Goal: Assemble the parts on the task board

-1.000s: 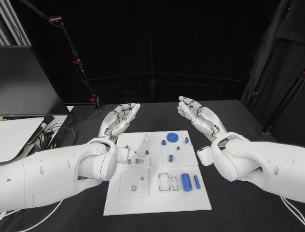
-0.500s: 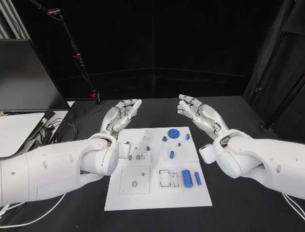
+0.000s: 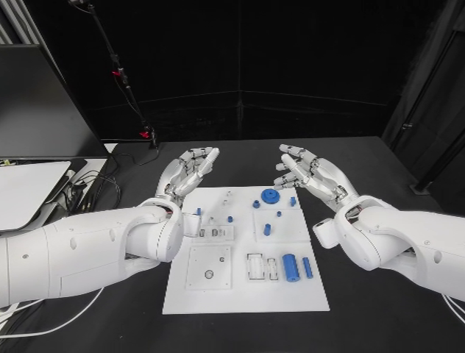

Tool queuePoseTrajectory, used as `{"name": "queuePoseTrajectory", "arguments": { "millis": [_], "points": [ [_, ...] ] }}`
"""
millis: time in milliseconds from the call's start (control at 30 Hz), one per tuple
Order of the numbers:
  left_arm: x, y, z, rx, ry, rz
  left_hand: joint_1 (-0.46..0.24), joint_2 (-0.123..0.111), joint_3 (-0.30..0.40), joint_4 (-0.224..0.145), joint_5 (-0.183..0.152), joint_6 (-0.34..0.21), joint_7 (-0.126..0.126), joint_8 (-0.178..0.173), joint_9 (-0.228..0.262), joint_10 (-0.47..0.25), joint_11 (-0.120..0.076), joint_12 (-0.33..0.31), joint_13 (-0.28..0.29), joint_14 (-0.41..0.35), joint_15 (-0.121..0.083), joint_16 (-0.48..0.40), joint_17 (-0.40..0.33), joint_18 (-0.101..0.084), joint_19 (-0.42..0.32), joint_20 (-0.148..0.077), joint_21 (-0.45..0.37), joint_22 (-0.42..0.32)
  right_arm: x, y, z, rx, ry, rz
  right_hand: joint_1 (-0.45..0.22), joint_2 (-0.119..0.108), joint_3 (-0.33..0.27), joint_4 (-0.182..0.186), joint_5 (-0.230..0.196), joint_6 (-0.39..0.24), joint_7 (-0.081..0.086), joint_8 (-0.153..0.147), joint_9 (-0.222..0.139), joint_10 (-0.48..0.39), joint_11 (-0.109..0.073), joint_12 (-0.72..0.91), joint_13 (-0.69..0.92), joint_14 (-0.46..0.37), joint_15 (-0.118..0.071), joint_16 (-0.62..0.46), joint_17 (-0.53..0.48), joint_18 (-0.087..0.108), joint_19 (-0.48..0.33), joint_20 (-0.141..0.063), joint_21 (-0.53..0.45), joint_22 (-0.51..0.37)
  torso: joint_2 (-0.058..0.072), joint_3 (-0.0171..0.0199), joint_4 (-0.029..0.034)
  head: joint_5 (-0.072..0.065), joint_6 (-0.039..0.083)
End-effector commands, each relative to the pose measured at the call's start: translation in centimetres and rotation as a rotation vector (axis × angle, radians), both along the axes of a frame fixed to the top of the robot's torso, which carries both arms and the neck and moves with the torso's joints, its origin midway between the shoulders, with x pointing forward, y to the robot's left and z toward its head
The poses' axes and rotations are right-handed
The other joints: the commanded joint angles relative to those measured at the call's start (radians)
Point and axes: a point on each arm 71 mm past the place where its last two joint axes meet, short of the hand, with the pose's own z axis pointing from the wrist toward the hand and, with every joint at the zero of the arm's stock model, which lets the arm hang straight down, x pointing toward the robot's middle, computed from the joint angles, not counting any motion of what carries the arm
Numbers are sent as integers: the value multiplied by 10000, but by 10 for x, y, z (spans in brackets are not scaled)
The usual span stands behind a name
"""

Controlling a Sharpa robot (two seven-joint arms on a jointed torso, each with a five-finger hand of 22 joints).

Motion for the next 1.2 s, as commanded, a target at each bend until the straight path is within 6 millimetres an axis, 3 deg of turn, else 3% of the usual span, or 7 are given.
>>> {"name": "queuePoseTrajectory", "arguments": {
  "millis": [33,200,400,567,800,933,1200],
  "points": [
    [-7,-2,24,-577,-3192,-406,8,214,112,-10,41,62,1604,49,12,96,16,50,7,-4,95,35,4,145,17,79,51,12,0,1,2,-213,-21,409,67,5,-109,5,39,-47,1416,111,-23,152,-105,47,-50,832,-162,30,0,232,504,-67,234,71,214,32,78,-3,-50],
    [-8,-2,27,-547,-3277,-497,-2,286,145,-11,34,77,1604,57,10,106,16,56,5,-2,100,36,3,153,25,92,65,18,4,-1,6,-614,-173,474,36,23,-258,5,71,-97,1184,280,-46,605,-489,108,-67,3046,-667,539,259,544,1848,-216,1042,391,394,54,158,-21,-57],
    [-10,-1,30,-563,-3314,-541,-26,372,183,-15,36,92,1603,64,5,121,16,63,4,6,106,39,3,165,33,111,84,26,17,-4,22,-1086,-522,543,129,101,-373,3,60,-85,910,644,-43,1480,-1115,152,-83,6525,-1439,3401,1653,616,4308,-877,3591,1748,625,73,247,-36,-81],
    [-12,0,33,-587,-3337,-562,-32,434,213,-18,42,99,1603,67,1,128,16,66,2,10,109,41,2,174,34,124,94,28,33,-8,42,-1505,-857,515,567,350,-630,4,28,76,736,1394,-26,2606,-1345,176,-72,8158,-1608,8167,8987,-70,5942,-1106,8907,7655,817,50,310,-104,-54],
    [-12,0,36,-600,-3382,-575,-34,468,229,-19,46,102,1603,68,0,131,16,68,1,12,110,43,2,179,38,130,102,32,47,-13,60,-2206,-1227,467,2051,508,-657,-165,128,1589,818,2788,80,3611,-1409,117,-98,8541,-1602,9345,11648,-795,7433,-1039,11754,12125,974,4,392,-228,-34],
    [-12,-1,40,-632,-3418,-621,-38,537,259,-23,48,111,1603,71,-3,138,16,72,0,15,111,45,1,189,41,141,115,36,54,-14,67,-3371,-1878,495,3554,525,-672,-181,37,3667,824,2617,-53,4321,-1433,-208,-116,8538,-1558,9566,11917,-1072,7986,-969,12386,13519,1105,-19,479,-311,10],
    [-12,-1,44,-674,-3455,-673,-37,563,270,-24,50,115,1603,72,-4,141,16,73,-1,17,112,46,1,193,41,145,120,37,60,-11,71,-6215,-3654,398,5713,386,-187,-891,36,5149,464,1679,-69,4807,-1544,-853,-122,8501,-1666,9631,11975,-1132,8107,-1070,12478,13789,1302,-8,647,-462,26]
  ]
}}
